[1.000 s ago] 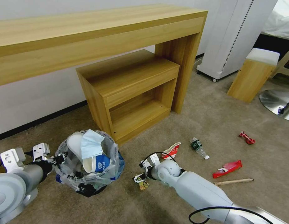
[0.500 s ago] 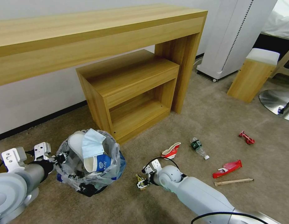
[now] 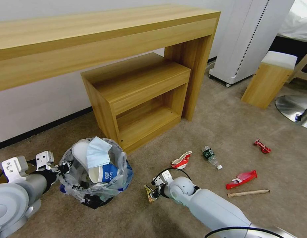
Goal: Pick up the trash bin and place the garbage on the floor into it.
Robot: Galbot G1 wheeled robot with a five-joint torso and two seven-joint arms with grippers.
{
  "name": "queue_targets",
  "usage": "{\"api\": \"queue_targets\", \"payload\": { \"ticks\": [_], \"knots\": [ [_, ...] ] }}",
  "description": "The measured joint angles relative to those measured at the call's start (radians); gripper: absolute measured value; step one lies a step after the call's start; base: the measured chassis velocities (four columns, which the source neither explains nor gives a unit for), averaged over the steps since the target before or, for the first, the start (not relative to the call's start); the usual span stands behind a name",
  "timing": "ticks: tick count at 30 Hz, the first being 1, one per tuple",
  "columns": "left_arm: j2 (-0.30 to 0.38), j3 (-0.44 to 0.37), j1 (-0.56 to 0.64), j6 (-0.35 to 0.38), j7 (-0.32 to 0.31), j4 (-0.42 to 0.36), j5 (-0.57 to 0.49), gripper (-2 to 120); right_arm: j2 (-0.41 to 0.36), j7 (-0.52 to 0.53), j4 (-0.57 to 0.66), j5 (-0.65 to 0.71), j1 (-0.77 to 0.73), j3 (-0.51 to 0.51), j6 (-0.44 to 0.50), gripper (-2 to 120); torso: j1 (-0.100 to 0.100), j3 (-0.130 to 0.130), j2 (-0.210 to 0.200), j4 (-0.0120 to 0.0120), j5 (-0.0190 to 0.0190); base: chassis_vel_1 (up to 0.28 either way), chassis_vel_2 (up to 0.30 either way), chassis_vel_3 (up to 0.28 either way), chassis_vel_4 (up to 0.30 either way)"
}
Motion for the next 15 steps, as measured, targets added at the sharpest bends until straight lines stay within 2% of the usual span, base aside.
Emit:
{"api": "queue_targets", "payload": {
  "ticks": [3, 5, 15],
  "knots": [
    [0.000, 0.001, 0.000, 0.000, 0.001, 0.000, 0.000, 1, -0.004, 0.000, 0.001, -0.001, -0.001, 0.004, 0.000, 14, 0.000, 0.000, 0.000, 0.0000, 0.0000, 0.000, 0.000, 0.000, 0.000],
    [0.000, 0.001, 0.000, -0.001, 0.001, 0.000, 0.000, 1, -0.007, 0.000, 0.002, -0.003, -0.002, 0.006, 0.000, 2, 0.000, 0.000, 0.000, 0.0000, 0.0000, 0.000, 0.000, 0.000, 0.000],
    [0.002, 0.001, -0.001, -0.003, 0.002, -0.005, -0.003, 1, -0.017, -0.007, -0.005, -0.020, -0.005, 0.015, 0.000, 0, 0.000, 0.000, 0.000, 0.0000, 0.0000, 0.000, 0.000, 0.000, 0.000]
  ]
}}
